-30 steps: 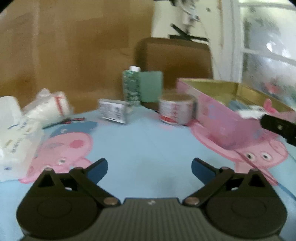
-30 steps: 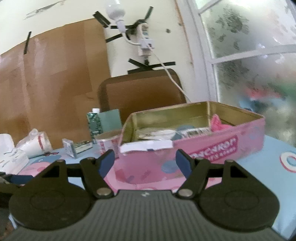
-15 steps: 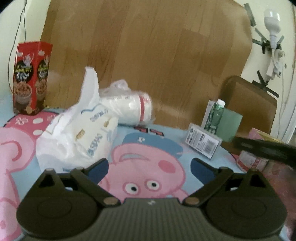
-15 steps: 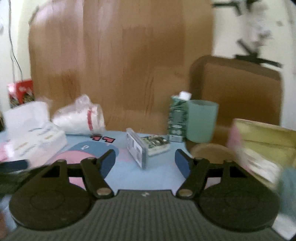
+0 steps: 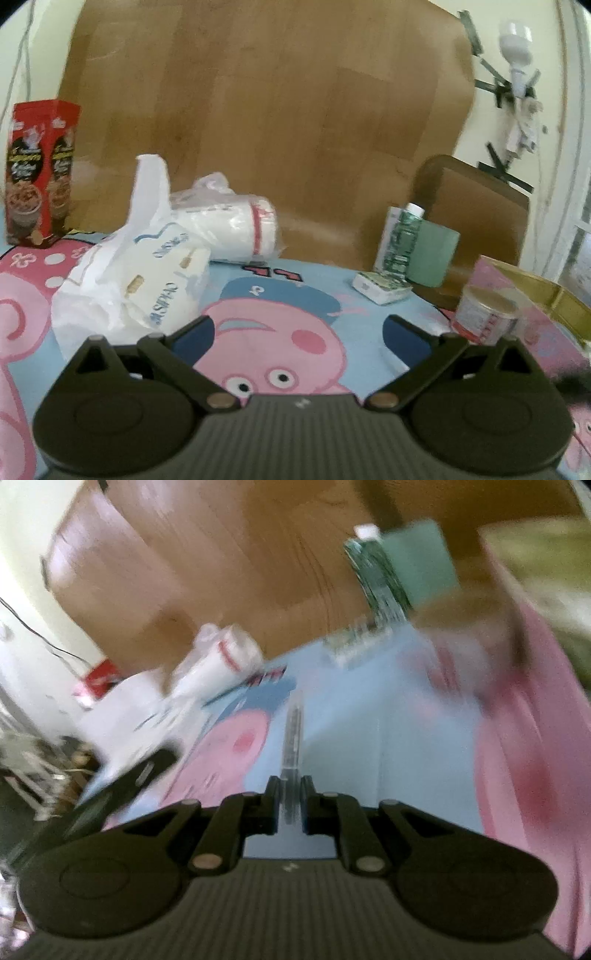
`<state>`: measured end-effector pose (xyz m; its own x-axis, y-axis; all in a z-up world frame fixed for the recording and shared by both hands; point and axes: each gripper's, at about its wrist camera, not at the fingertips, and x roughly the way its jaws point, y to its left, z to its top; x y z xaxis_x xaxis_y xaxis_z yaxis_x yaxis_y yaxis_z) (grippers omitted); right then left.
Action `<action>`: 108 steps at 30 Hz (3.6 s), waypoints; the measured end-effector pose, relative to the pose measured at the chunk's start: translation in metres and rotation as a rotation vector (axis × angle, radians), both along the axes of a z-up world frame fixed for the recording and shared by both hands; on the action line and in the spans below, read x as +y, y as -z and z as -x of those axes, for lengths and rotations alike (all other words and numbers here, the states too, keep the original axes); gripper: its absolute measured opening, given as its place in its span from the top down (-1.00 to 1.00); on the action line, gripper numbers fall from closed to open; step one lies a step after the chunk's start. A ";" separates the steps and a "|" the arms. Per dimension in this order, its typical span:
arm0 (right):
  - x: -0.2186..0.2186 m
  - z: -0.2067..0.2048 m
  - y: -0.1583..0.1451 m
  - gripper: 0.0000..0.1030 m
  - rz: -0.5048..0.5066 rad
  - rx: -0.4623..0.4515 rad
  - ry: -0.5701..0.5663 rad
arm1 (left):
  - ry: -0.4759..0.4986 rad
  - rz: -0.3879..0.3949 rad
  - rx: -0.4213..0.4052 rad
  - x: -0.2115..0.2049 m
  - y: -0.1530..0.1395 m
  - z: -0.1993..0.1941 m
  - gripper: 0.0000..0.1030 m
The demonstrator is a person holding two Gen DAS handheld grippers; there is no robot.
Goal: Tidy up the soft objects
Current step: 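Grasp the small white card pack with the right gripper and drop it into the tin, then move the right gripper to the green Virjoy tissue pack, then grasp the green tissue pack with the right gripper and release it into the tin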
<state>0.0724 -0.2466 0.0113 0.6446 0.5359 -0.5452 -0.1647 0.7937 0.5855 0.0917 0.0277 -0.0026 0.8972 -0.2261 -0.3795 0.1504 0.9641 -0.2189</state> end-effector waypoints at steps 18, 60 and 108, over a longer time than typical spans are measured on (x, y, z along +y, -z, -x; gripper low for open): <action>0.020 0.124 0.013 -0.26 0.500 -0.250 -0.006 | 0.448 0.084 0.422 -0.097 0.006 0.051 -0.50; -0.045 0.059 -0.047 -0.34 0.452 -0.541 0.353 | 0.082 -0.190 0.108 -0.059 -0.002 -0.020 -0.80; 0.039 0.109 0.024 -0.96 0.631 -0.301 -0.037 | 0.433 -0.014 0.143 -0.055 0.005 0.006 -0.99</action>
<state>-0.0365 -0.2078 -0.0129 0.8039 0.2000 -0.5601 -0.2805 0.9580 -0.0605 0.0861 -0.0278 -0.0081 0.6594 -0.5630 -0.4981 0.5099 0.8219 -0.2540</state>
